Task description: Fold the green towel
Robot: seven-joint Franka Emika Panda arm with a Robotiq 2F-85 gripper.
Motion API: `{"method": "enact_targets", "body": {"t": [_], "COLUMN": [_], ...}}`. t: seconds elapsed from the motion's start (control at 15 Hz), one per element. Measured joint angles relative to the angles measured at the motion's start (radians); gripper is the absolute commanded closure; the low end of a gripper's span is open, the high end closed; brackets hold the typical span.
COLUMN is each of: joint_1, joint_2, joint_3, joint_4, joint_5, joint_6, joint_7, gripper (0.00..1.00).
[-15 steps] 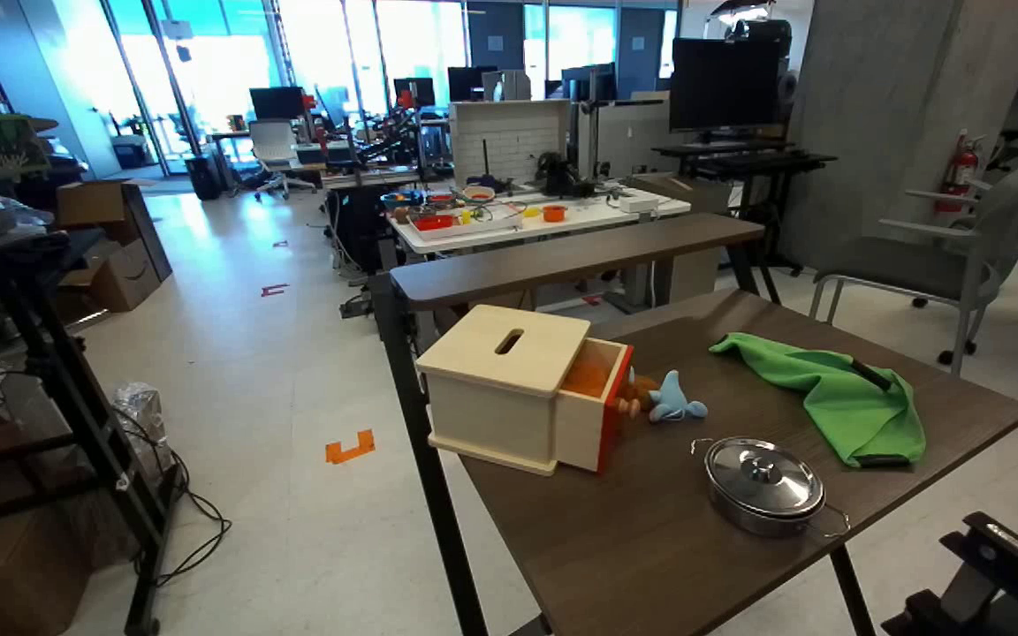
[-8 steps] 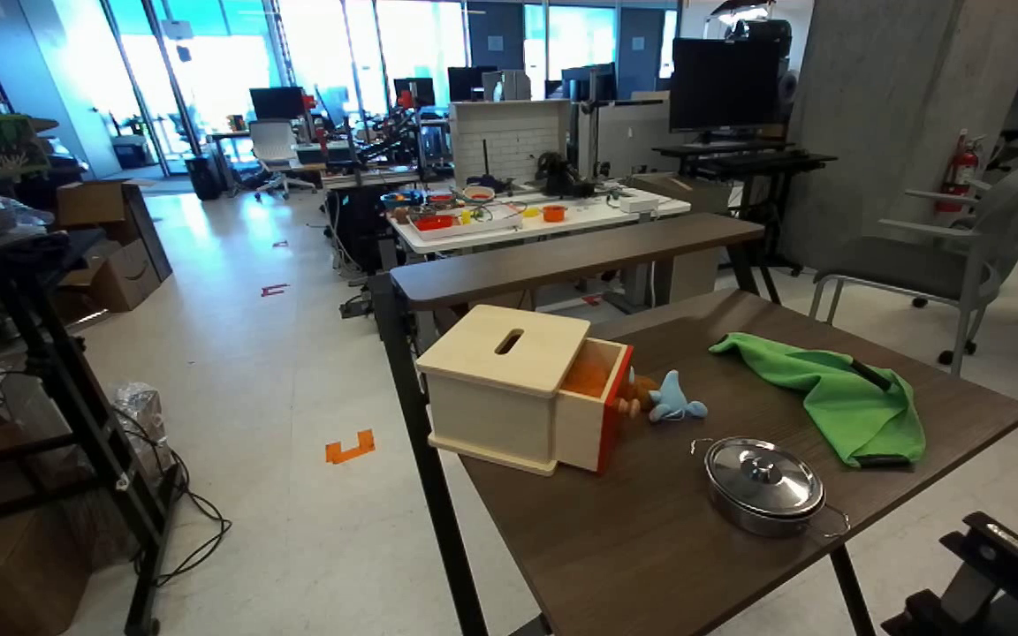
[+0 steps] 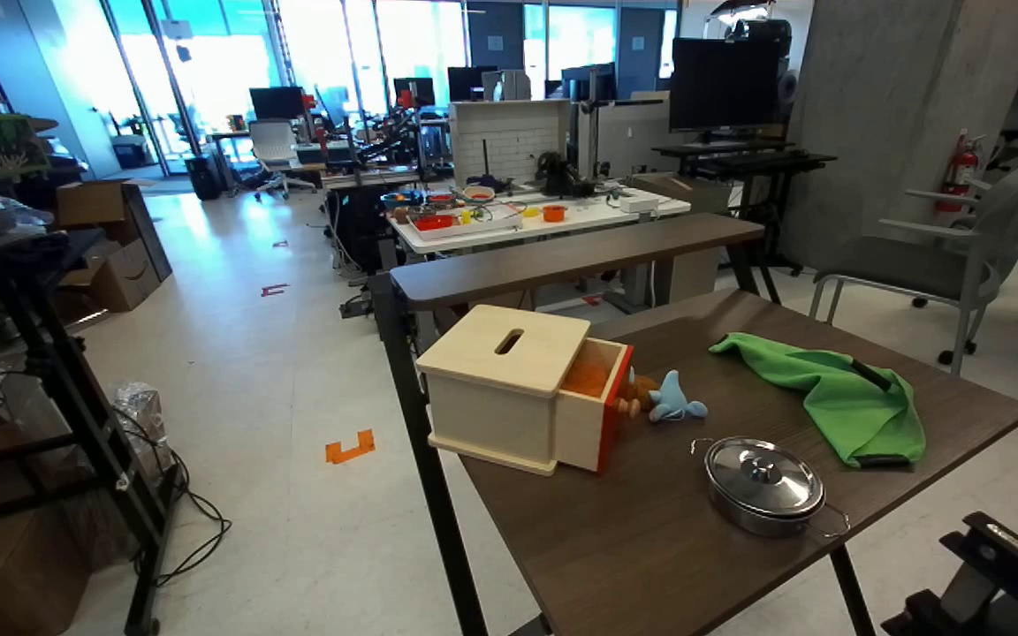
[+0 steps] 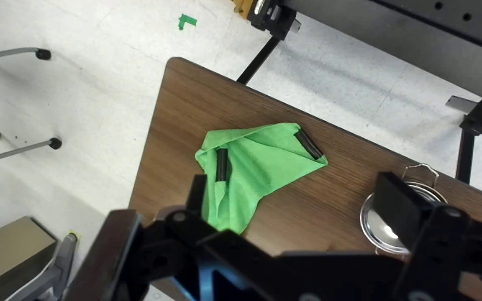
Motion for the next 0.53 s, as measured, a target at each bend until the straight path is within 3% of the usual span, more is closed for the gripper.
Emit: {"method": "enact_targets", "body": {"t": [0.27,0.53], "joint_1": [0.001,0.006], "joint_2": [0.222,0.431], "joint_3": [-0.031,-0.073], "joint_4": [0.065,0.146], "joint_5": [-0.017,-0.016], "joint_6": [0.104,0.121], "joint_7": [-0.06,-0.153], "gripper": [0.0,0.0]}}
